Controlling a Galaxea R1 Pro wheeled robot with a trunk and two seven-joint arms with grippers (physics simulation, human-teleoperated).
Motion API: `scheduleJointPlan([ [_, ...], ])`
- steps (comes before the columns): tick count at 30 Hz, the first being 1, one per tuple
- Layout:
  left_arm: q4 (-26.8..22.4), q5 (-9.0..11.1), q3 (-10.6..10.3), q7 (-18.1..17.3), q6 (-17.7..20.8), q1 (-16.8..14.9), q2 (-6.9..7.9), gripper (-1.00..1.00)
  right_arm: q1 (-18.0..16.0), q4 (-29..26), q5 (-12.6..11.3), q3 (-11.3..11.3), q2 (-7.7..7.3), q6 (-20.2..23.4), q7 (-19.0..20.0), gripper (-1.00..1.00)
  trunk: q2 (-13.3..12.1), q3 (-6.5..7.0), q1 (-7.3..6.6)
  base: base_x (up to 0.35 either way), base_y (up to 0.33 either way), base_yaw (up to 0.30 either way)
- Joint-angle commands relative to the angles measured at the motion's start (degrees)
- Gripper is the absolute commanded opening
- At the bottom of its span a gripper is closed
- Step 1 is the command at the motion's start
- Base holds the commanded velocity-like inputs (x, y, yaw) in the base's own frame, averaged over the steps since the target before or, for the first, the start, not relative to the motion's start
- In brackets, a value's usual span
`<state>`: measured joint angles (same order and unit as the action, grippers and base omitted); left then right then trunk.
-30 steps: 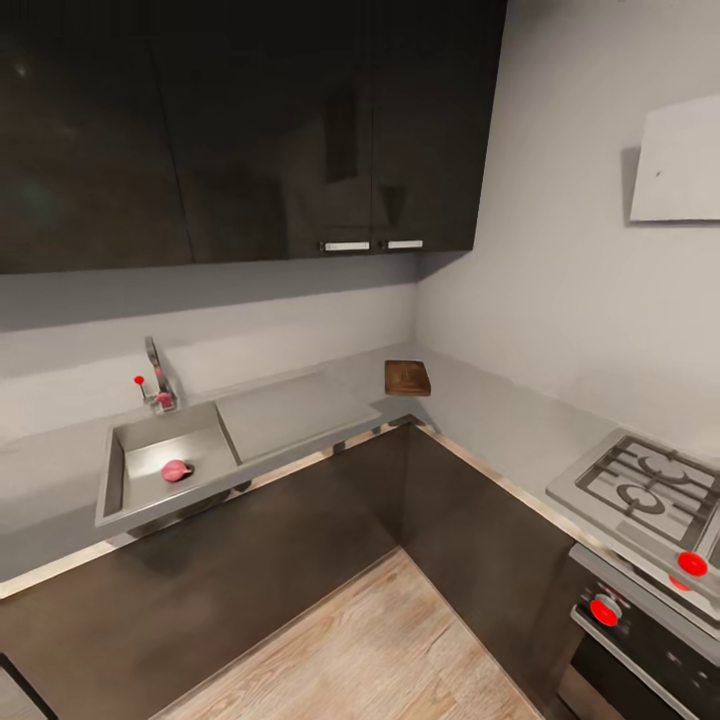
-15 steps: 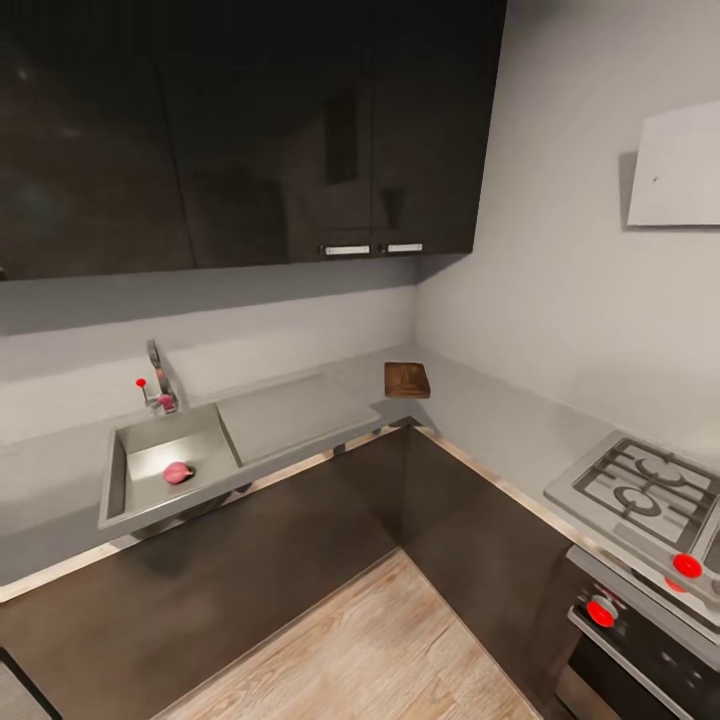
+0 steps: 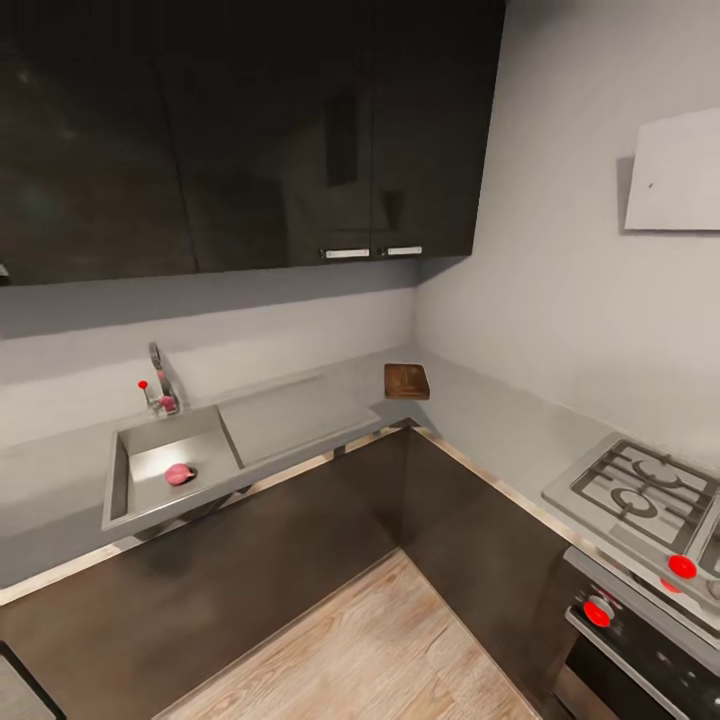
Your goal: In the kitchen, take the Vidalia onion out of the sink, dice it on the chopping board with the paring knife, put the diced onion into the bowl on the countertop, then place both the paring knife and the chopping board into the sink.
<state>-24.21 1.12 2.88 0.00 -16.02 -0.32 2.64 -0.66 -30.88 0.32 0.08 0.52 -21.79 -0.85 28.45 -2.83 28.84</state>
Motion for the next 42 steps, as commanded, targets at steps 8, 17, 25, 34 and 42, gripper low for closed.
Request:
scheduleJointPlan([
  [8,-0.1,0.1,0.1,0.0,-0.2,0.0,0.06,1.00,0.0,0.6,0.0,0.0,0.05,-0.1,-0.1,1.00,-3.1,1.33,-1.74,0.000,0.000,0.000],
  [17,-0.2,0.1,0.1,0.0,-0.2,0.0,0.08,1.00,0.0,0.9,0.0,-0.1,0.01,-0.2,-0.1,1.00,-5.5,2.41,-3.05,0.000,0.000,0.000],
  [25,-0.1,0.1,0.1,0.0,-0.2,0.0,0.07,1.00,0.0,0.9,0.0,0.0,0.01,-0.2,-0.1,1.00,-5.5,2.41,-3.05,0.000,0.000,0.000],
  [34,-0.2,0.1,0.0,0.0,-0.2,0.0,0.00,1.00,0.0,0.8,0.1,0.0,-0.04,-0.2,0.0,1.00,-5.5,2.41,-3.05,0.000,0.000,0.000],
  [42,0.1,0.1,-0.1,0.1,-3.7,0.0,0.00,1.00,0.0,0.9,0.1,0.0,-0.01,-0.2,0.0,1.00,-5.5,2.41,-3.05,0.000,0.000,0.000],
])
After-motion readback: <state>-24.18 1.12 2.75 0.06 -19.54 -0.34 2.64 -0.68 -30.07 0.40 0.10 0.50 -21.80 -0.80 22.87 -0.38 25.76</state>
